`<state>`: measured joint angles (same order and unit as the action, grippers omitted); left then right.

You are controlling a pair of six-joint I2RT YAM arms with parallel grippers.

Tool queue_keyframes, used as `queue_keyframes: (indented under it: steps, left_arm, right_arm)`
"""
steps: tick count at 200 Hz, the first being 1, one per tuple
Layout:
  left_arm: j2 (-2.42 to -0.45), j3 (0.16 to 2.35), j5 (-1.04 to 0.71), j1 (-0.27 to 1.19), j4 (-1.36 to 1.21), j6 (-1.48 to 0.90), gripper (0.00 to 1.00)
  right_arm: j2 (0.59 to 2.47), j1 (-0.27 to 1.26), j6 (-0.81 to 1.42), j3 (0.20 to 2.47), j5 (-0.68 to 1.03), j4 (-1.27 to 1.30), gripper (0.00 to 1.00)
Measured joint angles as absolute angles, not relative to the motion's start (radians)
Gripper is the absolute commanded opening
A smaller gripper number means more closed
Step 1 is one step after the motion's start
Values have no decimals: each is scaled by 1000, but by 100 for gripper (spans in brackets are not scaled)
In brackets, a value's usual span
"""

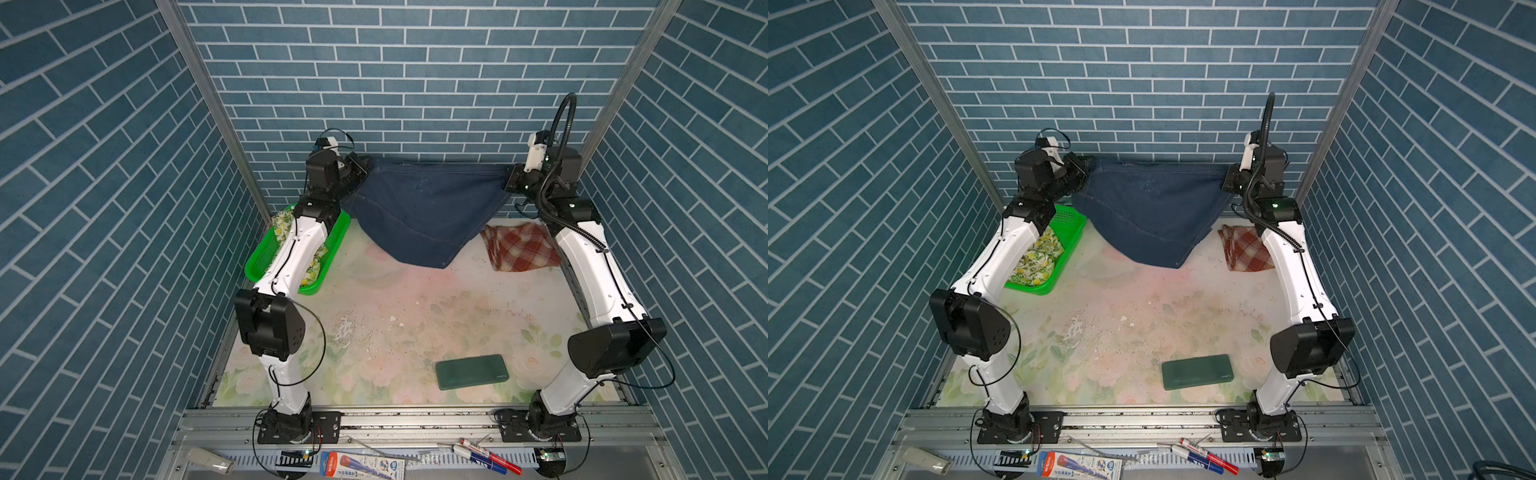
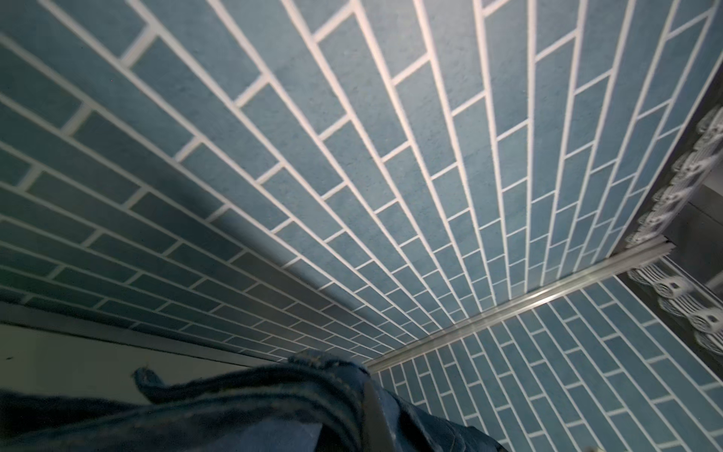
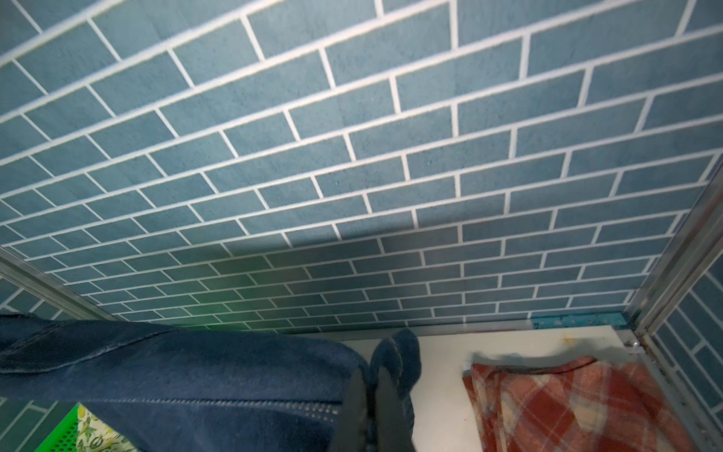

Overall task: Fold and stack the skirts
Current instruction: 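Lift the denim skirt with both grippers toward the far wall, then lower the denim skirt flat onto the table with both grippers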

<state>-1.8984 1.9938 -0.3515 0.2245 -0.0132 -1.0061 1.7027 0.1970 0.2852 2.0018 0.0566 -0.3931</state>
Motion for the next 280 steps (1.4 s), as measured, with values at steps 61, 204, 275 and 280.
queue_keyframes:
  steps: [61,204,275,280]
  left_arm:
    - [-1726,1671,-463,222,-285,-1082,0]
    - [-1909,427,-460,354,-1257,-1222,72]
    - [-1539,479,-383,374,-802,-971,65]
    - [-1515,486,-371,376,-756,-952,63]
  right_arm:
    - [1501,208,225,1861,70,-363,0]
    - [1126,329,386,719,67,-269,71]
    - [1136,329,409,719,39,-270,76]
    - [1140,329,414,719,35,-270,75]
